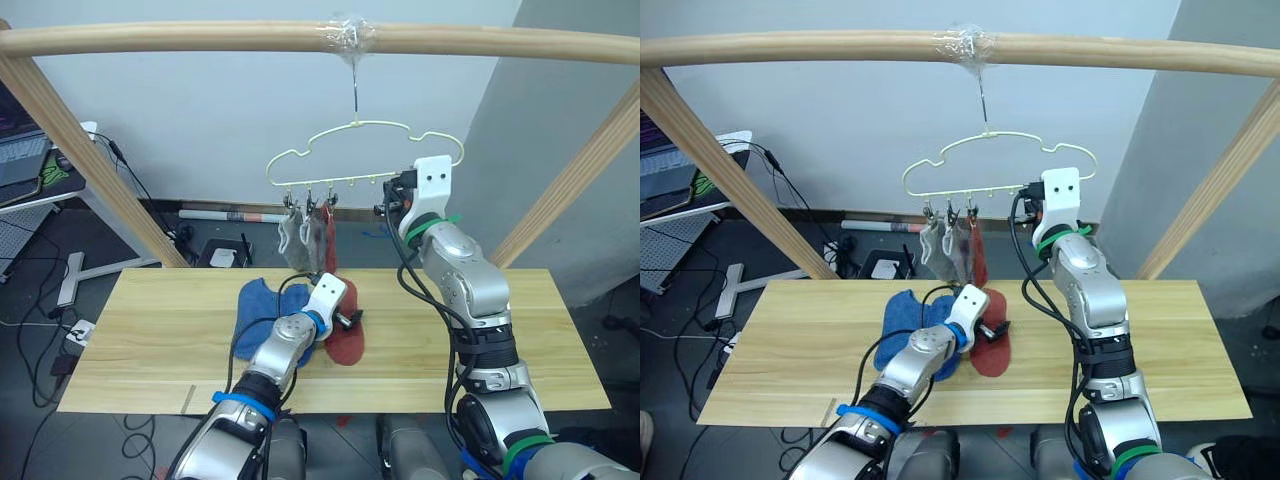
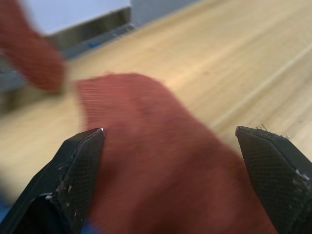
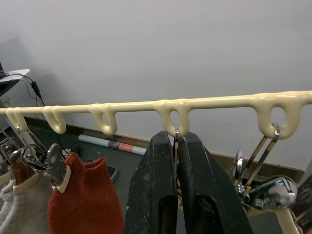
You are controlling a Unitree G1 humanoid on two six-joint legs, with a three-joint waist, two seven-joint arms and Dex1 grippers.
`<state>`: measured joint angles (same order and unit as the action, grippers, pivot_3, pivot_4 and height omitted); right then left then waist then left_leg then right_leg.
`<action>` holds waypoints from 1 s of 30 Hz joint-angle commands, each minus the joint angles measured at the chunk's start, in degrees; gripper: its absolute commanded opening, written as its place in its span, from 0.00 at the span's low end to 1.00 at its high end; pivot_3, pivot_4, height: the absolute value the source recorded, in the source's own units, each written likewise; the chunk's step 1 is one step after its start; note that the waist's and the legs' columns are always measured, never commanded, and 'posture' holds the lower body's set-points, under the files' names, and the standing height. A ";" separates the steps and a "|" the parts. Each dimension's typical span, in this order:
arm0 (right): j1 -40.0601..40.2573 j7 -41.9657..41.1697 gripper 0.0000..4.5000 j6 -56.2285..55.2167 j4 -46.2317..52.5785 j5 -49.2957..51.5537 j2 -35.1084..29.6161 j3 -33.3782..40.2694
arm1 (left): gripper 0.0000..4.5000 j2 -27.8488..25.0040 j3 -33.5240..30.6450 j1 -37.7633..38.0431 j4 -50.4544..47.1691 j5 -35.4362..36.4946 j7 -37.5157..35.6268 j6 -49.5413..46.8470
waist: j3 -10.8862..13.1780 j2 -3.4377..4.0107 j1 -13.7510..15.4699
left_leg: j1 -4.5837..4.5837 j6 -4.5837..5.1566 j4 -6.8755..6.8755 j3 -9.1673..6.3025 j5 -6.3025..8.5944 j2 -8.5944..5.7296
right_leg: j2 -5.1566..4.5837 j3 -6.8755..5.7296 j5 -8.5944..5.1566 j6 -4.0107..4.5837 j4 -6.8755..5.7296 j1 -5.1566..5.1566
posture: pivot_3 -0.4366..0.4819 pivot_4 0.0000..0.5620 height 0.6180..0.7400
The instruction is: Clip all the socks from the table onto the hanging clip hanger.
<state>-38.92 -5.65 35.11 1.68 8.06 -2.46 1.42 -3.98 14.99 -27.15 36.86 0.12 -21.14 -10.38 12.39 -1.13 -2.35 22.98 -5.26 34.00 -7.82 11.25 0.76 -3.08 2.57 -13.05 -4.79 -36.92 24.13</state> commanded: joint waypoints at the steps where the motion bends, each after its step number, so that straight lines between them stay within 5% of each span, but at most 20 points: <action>1: 0.62 0.65 0.01 0.61 1.79 0.28 -0.31 0.81 | 1.00 0.59 0.19 -0.61 2.69 -1.52 -0.48 0.82 | 0.00 0.00 -0.18 | -0.01 0.00 0.00 0.00 0.00 0.00 | 0.00 0.00 0.00 0.00 -0.01 -0.01 | 0.44 0.37 1.00; 18: 1.15 -1.82 0.00 1.04 1.30 1.27 -2.79 1.51 | 0.00 -1.73 2.55 4.47 -3.73 -5.90 -4.94 4.83 | -0.02 0.01 -0.01 | -0.04 0.00 0.03 -0.01 0.00 0.00 | 0.00 0.00 0.02 -0.04 -0.01 -0.06 | 0.47 0.35 1.00; 30: -3.47 -1.25 0.00 22.07 3.83 16.92 -4.52 15.43 | 0.00 -0.24 -3.17 6.61 -22.55 7.15 -14.82 8.79 | -0.05 0.02 0.63 | 0.01 0.00 0.03 -0.04 0.00 0.00 | -0.01 -0.01 0.03 -0.01 0.01 -0.06 | 0.47 0.32 1.00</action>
<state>-42.36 -8.63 53.33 4.94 22.90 -6.55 13.19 -4.01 11.87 -21.07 18.07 5.74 -34.51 -1.88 12.34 -1.10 -1.72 22.97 -5.27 34.03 -7.85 11.25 0.76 -3.08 2.56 -13.03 -4.79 -36.91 24.06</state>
